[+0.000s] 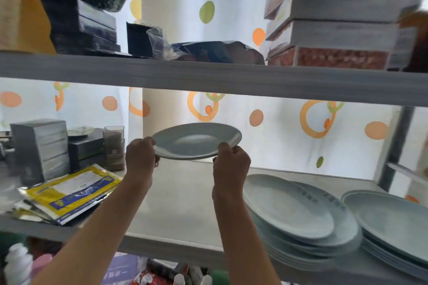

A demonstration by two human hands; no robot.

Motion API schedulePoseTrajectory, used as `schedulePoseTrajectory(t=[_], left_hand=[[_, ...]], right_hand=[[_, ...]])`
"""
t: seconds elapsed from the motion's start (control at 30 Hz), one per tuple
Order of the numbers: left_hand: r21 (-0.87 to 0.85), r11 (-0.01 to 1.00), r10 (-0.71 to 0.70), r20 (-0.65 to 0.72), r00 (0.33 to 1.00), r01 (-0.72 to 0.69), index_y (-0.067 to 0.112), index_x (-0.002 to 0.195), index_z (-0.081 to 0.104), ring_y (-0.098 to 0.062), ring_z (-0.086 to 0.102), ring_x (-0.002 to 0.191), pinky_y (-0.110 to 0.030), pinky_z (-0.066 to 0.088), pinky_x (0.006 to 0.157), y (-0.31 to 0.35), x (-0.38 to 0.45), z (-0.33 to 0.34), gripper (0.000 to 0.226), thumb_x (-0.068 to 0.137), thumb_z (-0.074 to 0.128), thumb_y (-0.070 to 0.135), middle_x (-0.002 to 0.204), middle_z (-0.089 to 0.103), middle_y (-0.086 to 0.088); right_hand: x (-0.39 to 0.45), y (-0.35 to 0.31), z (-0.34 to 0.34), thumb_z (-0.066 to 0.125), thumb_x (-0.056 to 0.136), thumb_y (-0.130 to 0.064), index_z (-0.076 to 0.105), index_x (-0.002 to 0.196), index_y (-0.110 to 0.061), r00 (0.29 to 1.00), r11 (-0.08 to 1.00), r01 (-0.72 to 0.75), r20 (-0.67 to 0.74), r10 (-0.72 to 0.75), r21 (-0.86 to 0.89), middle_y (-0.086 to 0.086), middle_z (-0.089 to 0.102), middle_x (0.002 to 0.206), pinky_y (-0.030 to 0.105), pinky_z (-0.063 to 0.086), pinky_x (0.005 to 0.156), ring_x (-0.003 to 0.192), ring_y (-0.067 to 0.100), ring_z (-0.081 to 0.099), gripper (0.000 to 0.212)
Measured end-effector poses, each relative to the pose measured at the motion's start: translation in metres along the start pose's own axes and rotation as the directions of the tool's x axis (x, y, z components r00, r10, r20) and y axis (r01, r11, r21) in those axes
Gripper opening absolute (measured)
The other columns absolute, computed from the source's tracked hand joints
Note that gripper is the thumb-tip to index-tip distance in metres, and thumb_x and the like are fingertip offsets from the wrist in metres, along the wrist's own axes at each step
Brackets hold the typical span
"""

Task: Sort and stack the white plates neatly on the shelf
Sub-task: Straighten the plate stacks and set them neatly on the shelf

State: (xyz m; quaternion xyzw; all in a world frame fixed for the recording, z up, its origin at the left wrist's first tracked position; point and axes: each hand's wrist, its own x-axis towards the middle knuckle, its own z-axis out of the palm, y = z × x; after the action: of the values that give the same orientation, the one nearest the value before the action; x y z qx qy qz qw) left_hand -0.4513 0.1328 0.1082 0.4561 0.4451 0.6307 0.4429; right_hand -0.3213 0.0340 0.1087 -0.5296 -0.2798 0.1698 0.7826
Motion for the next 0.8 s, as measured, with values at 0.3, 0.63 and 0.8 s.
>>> schedulePoseTrajectory(t=[0.3, 0.63, 0.8], left_hand=[[0.128, 0.991, -0.007, 0.334, 0.942, -0.038, 0.004, 0.074, 0.049, -0.022, 0.040, 0.049, -0.023, 0.034, 0.044, 0.039, -0.065, 0.076, 0.008, 0.080, 0.045, 0.004, 0.061, 0.044, -0.010], [0.261, 0.962, -0.094, 0.600, 0.794, -0.084, 0.008, 0.079, 0.053, -0.019, 0.048, 0.055, -0.028, 0.042, 0.051, 0.039, -0.136, 0.171, 0.013, 0.090, 0.047, 0.008, 0.071, 0.049, -0.009], [0.267, 0.951, -0.104, 0.745, 0.659, -0.153, 0.006, 0.088, 0.055, -0.018, 0.061, 0.066, -0.026, 0.043, 0.055, 0.028, -0.176, 0.224, 0.007, 0.090, 0.049, 0.009, 0.083, 0.059, -0.009]], right_hand=[[0.024, -0.046, -0.093, 0.052, 0.075, -0.021, 0.046, 0.053, -0.016, 0.988, 0.996, 0.074, -0.140, -0.066, 0.055, 0.001, 0.042, 0.049, 0.035, 0.032, 0.055, 0.057, 0.023, 0.036, 0.024], [0.041, -0.059, -0.208, 0.052, 0.084, -0.013, 0.054, 0.087, -0.012, 0.964, 0.998, -0.018, -0.263, 0.031, 0.053, -0.006, 0.044, 0.044, 0.024, 0.031, 0.043, 0.039, 0.012, 0.039, 0.004], [0.047, -0.068, -0.270, 0.051, 0.086, -0.002, 0.046, 0.074, -0.009, 0.934, 0.994, -0.045, -0.348, 0.078, 0.102, -0.001, 0.037, 0.038, 0.017, 0.021, 0.034, 0.029, 0.012, 0.029, 0.015]])
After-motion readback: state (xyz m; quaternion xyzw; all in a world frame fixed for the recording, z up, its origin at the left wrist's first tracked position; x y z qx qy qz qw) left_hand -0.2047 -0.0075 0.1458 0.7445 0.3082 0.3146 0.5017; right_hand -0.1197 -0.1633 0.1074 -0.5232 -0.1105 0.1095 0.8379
